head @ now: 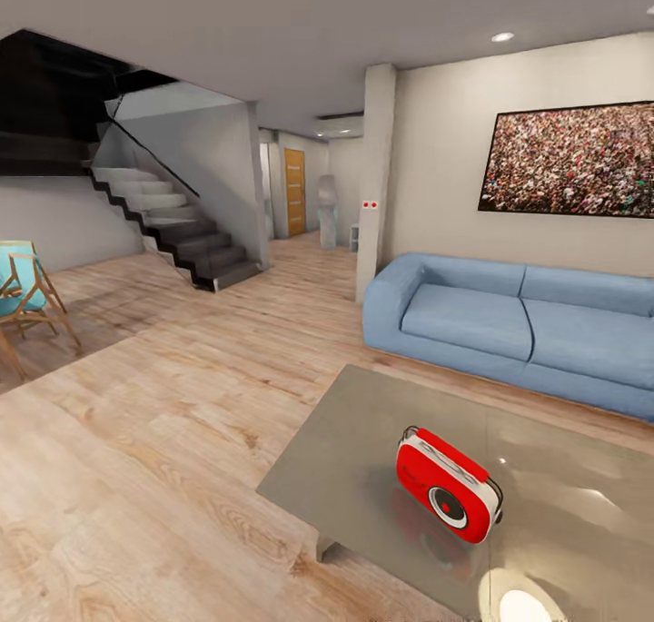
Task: Turn on the radio receiver that's on the table in the living room.
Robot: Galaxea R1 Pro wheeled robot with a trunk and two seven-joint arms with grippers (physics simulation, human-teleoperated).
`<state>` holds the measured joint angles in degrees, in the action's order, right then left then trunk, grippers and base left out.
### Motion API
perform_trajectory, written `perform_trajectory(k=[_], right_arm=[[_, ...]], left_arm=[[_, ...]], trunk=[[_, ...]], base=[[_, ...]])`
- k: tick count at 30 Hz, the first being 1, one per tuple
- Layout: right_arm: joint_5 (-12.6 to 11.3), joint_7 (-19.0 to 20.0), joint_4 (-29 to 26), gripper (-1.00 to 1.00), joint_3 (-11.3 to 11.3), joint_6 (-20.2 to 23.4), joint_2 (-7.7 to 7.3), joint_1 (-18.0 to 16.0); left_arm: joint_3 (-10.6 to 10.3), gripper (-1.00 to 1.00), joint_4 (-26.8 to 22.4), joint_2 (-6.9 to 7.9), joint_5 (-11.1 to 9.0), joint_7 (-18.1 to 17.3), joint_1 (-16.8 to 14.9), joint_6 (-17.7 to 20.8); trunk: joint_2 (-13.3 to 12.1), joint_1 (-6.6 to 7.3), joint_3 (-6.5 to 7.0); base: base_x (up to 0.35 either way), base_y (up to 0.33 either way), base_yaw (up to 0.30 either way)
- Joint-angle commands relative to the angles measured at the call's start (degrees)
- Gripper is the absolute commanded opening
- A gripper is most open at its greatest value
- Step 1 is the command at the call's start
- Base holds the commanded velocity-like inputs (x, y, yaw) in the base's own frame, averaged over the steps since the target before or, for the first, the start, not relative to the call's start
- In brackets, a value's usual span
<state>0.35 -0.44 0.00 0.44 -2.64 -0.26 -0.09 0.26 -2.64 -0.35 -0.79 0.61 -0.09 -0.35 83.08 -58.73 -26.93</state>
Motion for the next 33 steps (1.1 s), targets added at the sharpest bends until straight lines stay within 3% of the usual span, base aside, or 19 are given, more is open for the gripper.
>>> perform_trajectory(k=[1,23,33], right_arm=[[0.00,0.00,0.00,1.00,0.00,0.00,0.00,0.00],[0.00,0.00,0.00,1.00,0.00,0.00,0.00,0.00],[0.00,-0.08,0.00,1.00,0.00,0.00,0.00,0.00]], left_arm=[[0.00,1.00,0.00,0.00,0.00,0.00,0.00,0.00],[-0.05,1.00,0.00,0.00,0.00,0.00,0.00,0.00],[-0.08,1.00,0.00,0.09,-0.05,-0.08,0.00,0.00]], trunk=[[0.00,0.00,0.00],[0.00,0.00,0.00],[0.00,0.00,0.00]], base=[[0.000,0.000,-0.283],[0.000,0.000,-0.281],[0.181,0.086,-0.050]])
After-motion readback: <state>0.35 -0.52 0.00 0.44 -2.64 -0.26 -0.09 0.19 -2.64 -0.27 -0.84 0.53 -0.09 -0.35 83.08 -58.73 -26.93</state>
